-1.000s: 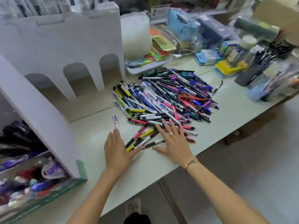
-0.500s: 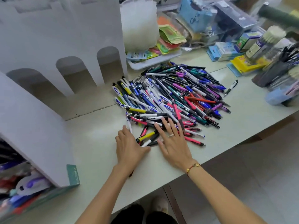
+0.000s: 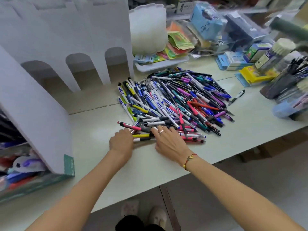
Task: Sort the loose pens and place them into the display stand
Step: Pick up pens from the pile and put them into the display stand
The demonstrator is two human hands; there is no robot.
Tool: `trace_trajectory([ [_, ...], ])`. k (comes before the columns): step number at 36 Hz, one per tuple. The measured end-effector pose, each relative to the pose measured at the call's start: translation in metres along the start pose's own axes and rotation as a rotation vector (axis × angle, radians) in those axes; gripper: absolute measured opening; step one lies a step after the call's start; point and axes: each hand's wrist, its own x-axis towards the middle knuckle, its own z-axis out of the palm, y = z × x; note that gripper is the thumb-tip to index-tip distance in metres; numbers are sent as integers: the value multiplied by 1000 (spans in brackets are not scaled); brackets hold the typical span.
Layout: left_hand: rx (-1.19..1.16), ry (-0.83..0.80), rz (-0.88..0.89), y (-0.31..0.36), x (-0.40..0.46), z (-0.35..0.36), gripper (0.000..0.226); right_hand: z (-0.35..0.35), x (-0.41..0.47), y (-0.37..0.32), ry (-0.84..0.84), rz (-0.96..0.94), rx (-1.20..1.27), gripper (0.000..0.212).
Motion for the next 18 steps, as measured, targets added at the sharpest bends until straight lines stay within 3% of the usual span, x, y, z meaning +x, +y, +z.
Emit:
trace_trajectory([
  [6, -101, -47, 43, -32, 3, 0, 18, -8, 17, 4, -76, -5, -92, 33],
  [12, -314, -74, -70, -57, -3, -1, 29, -8, 16, 17, -24, 9, 15, 42],
  [15, -591, -76, -107, -60, -3, 0, 22, -9, 15, 19, -51, 1, 54, 41],
  [18, -1153, -93, -213, -54, -2, -7, 19, -11, 15, 21, -102, -60, 61, 45],
])
